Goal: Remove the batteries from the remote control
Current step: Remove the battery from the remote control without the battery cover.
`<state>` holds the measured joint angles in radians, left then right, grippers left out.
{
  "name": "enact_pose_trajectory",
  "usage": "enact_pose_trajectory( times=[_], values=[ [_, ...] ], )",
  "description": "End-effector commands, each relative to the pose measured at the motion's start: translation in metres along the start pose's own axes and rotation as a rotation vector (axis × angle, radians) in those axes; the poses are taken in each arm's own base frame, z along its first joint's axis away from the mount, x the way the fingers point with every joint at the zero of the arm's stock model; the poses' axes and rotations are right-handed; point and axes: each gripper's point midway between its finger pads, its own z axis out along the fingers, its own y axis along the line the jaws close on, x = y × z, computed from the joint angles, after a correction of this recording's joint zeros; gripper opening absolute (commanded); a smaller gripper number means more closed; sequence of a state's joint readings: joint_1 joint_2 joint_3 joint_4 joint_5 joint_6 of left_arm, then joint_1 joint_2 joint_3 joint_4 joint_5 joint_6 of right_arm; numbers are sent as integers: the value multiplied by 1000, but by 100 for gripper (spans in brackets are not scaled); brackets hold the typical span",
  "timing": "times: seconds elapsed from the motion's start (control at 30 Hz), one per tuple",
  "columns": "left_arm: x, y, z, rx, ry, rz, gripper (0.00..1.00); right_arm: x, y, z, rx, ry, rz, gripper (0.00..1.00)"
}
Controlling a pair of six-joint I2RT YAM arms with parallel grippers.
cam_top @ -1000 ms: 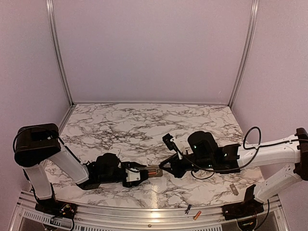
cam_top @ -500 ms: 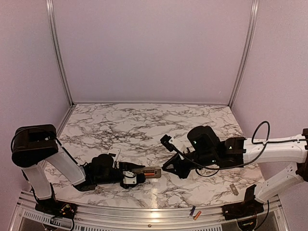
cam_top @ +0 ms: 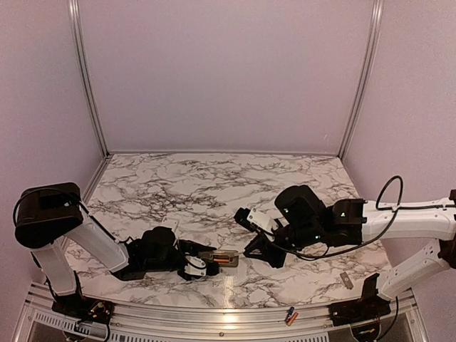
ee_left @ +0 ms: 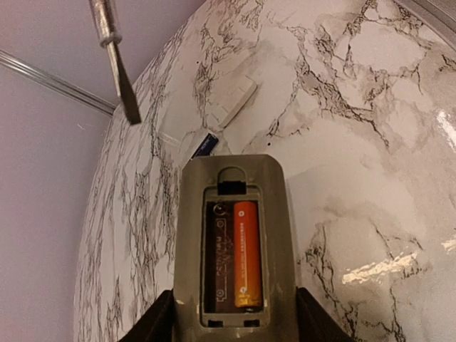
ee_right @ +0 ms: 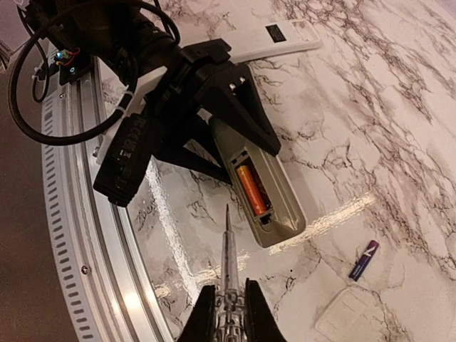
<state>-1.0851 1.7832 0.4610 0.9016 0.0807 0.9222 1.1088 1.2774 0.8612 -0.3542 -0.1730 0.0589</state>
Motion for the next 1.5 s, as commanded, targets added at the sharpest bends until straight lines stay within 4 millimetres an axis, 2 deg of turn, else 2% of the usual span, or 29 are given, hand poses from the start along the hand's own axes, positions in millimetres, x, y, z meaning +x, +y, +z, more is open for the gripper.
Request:
enact_pose_trajectory(
  times=[0.0,0.5,1.07,1.47],
  values=[
    [-9,3,-2,9,-15,32,0,-4,1,-2,16,24,-61,0],
    [-9,-2,-3,28,-18,49,0,5,2,17,16,140,-144,0],
    [-14,-5,-5,47,-37,53,0,5,-2,30,23,177,-170,0],
    [-18,-8,-6,64,-59,57,0,2,-11,52,57,189,-198,0]
  ],
)
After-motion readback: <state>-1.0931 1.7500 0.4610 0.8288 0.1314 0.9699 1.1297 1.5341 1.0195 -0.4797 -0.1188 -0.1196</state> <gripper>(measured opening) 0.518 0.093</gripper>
